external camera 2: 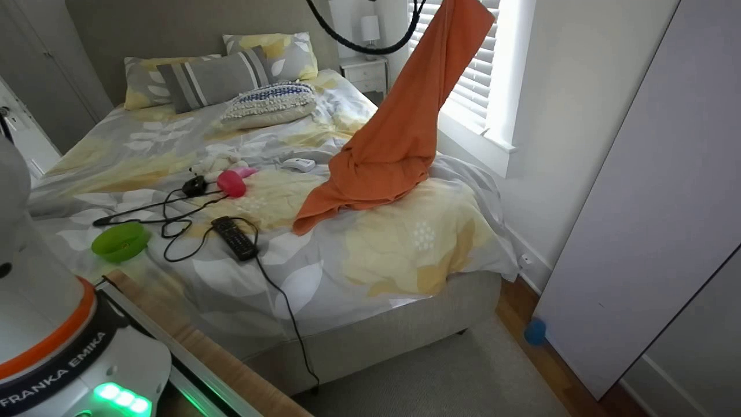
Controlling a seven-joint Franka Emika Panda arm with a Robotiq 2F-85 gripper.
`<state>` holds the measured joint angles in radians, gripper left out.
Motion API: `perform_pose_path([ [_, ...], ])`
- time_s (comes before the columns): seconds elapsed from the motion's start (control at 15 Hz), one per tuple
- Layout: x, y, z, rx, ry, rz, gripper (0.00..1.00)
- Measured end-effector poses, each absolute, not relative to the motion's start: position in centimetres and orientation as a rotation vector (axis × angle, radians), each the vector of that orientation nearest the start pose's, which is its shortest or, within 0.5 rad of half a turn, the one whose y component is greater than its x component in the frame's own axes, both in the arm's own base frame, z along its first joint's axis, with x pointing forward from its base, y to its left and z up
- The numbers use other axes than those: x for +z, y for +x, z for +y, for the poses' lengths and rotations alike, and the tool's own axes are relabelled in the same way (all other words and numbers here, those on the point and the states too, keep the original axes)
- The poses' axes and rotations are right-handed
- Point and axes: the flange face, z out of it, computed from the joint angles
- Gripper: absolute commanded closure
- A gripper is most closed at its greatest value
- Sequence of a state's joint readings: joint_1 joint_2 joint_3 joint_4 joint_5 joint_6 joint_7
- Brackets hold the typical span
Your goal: Pick up the orange towel and move it a little to the right
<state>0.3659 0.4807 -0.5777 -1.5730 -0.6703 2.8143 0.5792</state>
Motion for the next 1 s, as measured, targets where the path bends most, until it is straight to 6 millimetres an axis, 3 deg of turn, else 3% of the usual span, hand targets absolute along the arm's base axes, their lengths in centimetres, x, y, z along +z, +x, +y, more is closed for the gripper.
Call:
perform_pose_path([
  [0.2, 43.4, 73.1, -4.2, 1.037, 2.423, -0.057, 0.99],
  [0.73, 28.3, 75.8, -7.1, 0.825, 2.408, 0.016, 0.99],
  [0.8, 26.7, 76.0, -7.5, 0.804, 2.403, 0.028, 0.96],
  [0.87, 25.1, 76.2, -7.8, 0.783, 2.398, 0.038, 0.71],
  [1.0, 22.1, 76.2, -8.6, 0.739, 2.397, 0.048, 0.68],
])
